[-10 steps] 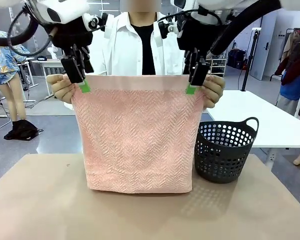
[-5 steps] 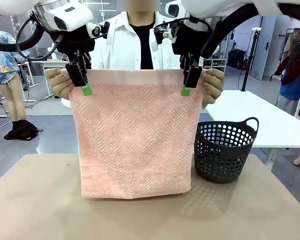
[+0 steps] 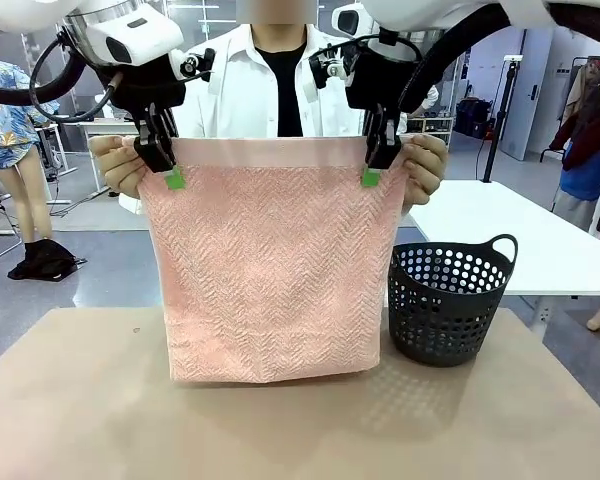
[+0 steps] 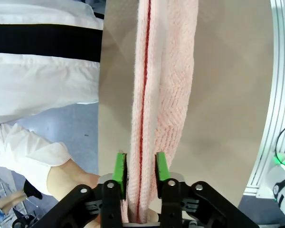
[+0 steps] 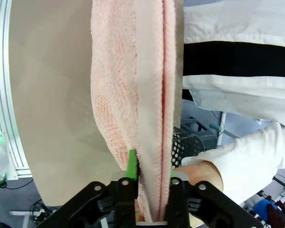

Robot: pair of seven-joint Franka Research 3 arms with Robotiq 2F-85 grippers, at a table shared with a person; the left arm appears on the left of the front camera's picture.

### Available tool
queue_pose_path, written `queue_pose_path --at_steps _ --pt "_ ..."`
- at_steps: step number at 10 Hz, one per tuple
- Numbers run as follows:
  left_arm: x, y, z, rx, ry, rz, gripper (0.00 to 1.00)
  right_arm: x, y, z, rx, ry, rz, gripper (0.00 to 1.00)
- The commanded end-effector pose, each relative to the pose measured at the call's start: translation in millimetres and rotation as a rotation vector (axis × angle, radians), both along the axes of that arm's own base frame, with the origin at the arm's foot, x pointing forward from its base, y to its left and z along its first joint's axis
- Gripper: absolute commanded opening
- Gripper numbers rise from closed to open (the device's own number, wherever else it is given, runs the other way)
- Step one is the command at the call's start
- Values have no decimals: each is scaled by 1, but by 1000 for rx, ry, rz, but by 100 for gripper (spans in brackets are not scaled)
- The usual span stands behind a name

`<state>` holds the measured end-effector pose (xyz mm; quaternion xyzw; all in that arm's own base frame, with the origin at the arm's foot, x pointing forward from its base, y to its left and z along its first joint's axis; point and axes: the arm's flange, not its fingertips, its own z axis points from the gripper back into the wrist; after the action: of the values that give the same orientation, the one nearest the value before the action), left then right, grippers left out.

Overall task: Fold the towel.
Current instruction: Release the end of the 100 cm Hotel Towel you were holding and grab the top end of the folded side, then release the end of the 100 cm Hotel Towel you were holding.

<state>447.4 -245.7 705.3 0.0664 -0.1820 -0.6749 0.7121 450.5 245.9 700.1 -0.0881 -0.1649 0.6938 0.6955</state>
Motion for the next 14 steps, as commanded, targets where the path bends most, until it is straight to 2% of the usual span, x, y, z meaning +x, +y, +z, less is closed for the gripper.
queue_pose_path --at_steps 1,5,6,7,14 --pt "5 3 7 -10 24 -25 0 4 3 3 1 14 -9 0" --pt "8 5 8 -22 40 0 0 9 3 2 16 30 -23 0" --pt "8 9 1 -27 15 51 0 16 -4 -8 46 29 -109 0" --pt "4 1 2 -7 11 4 0 6 2 -1 2 12 -2 0" --pt "4 1 2 -7 11 4 0 6 2 -1 2 12 -2 0"
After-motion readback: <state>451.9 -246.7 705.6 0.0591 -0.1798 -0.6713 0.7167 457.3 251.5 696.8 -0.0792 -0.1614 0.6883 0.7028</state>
